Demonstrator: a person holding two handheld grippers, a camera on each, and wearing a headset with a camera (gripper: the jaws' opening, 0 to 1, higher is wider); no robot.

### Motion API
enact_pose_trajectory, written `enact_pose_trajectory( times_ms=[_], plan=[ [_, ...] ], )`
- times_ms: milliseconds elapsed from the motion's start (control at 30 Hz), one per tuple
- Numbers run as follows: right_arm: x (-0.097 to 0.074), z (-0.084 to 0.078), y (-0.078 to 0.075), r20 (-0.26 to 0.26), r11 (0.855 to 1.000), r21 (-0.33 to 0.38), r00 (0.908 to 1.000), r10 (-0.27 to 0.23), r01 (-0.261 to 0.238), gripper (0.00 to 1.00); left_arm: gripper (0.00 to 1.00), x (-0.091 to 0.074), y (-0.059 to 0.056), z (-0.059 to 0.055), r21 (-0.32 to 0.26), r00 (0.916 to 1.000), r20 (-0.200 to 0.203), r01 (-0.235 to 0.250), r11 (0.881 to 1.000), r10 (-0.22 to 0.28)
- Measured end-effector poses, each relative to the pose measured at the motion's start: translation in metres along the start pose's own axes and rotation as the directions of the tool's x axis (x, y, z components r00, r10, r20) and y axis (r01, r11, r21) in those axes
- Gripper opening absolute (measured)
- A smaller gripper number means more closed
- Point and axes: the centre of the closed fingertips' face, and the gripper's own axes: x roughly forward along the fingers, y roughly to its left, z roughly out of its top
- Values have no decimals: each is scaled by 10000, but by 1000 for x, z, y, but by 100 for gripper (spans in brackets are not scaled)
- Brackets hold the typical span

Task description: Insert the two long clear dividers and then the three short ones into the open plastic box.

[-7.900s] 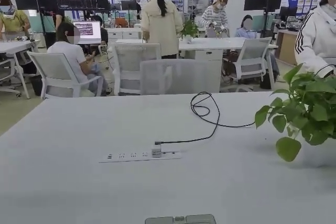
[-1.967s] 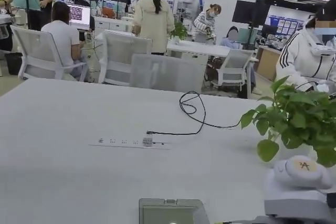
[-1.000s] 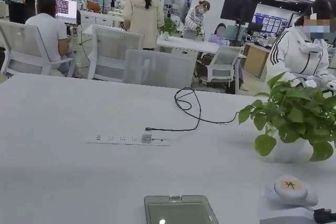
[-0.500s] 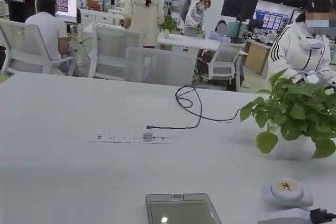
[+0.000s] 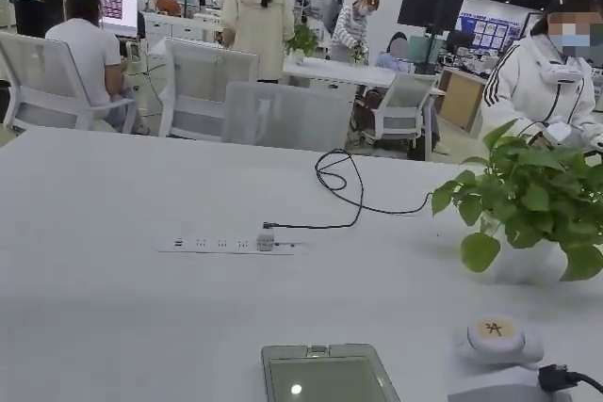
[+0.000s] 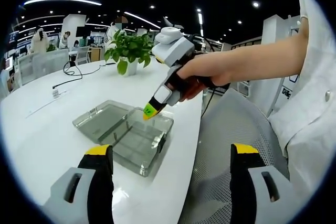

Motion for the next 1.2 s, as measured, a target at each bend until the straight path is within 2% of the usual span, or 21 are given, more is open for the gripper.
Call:
enact_pose_trajectory(
  times_ms=[467, 867, 1033, 1200],
  plan=[
    [17, -9, 0, -412, 9982, -527, 9988, 257, -279, 9, 95, 0, 3, -4, -35, 9999, -106, -49, 10000, 49],
    [20, -10, 0, -444, 9945, -771, 9967, 674, -707, 10, 95, -1, 5, -1, -101, 9994, -174, -305, 9995, 303],
    [13, -8, 1, -225, 9893, -766, 9922, 1225, -1239, 13, 95, -2, 4, 0, -183, 9981, -283, -544, 9984, 539],
    [2, -2, 4, 8, 9767, -1277, 9847, 1740, -1725, 20, 95, -2, 2, 4, -287, 9960, -319, -847, 9960, 838]
  ],
)
